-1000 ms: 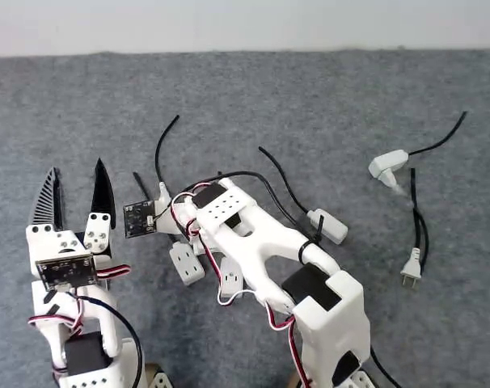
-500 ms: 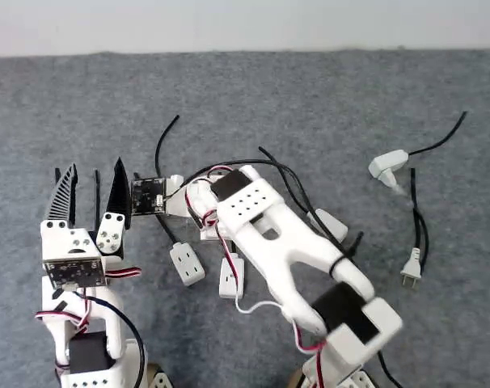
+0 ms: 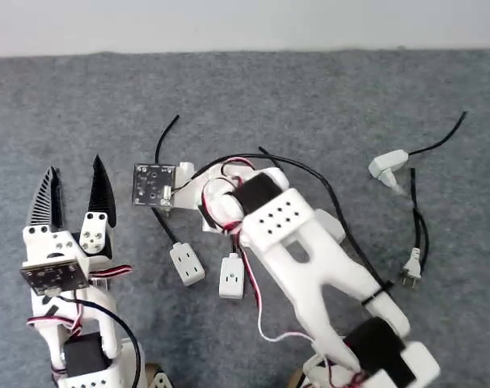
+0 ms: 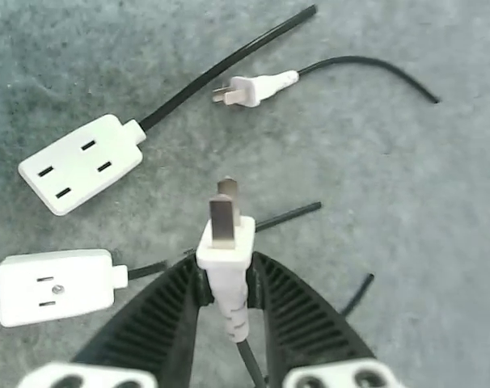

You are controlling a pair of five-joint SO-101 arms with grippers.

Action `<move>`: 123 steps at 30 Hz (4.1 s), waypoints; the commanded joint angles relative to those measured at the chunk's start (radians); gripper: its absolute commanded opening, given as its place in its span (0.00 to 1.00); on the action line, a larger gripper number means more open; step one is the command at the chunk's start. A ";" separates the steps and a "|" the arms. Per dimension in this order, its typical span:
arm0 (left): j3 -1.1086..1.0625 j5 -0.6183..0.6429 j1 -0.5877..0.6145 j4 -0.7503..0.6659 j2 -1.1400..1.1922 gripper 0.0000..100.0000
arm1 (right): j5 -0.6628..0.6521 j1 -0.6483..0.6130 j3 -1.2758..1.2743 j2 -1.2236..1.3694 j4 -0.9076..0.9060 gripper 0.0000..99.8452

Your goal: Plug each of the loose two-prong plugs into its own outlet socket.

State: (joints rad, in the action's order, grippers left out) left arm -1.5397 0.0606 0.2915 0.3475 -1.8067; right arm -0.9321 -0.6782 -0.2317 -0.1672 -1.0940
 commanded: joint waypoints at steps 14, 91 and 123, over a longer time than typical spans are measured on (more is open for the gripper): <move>0.045 0.023 -0.239 0.150 -0.017 0.22 | 0.087 -0.082 0.124 -0.157 -0.105 0.01; -0.116 -0.063 -0.422 0.098 -0.015 0.22 | 0.175 -0.196 0.367 -0.176 -0.357 0.01; -0.111 -0.074 -0.282 0.029 -0.015 0.22 | 0.061 0.041 0.410 -0.168 -0.651 0.01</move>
State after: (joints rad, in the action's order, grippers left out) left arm -1.6686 0.0115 -0.0353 0.4150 -1.8067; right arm -0.8830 -0.6444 0.1212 -0.2992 -1.6878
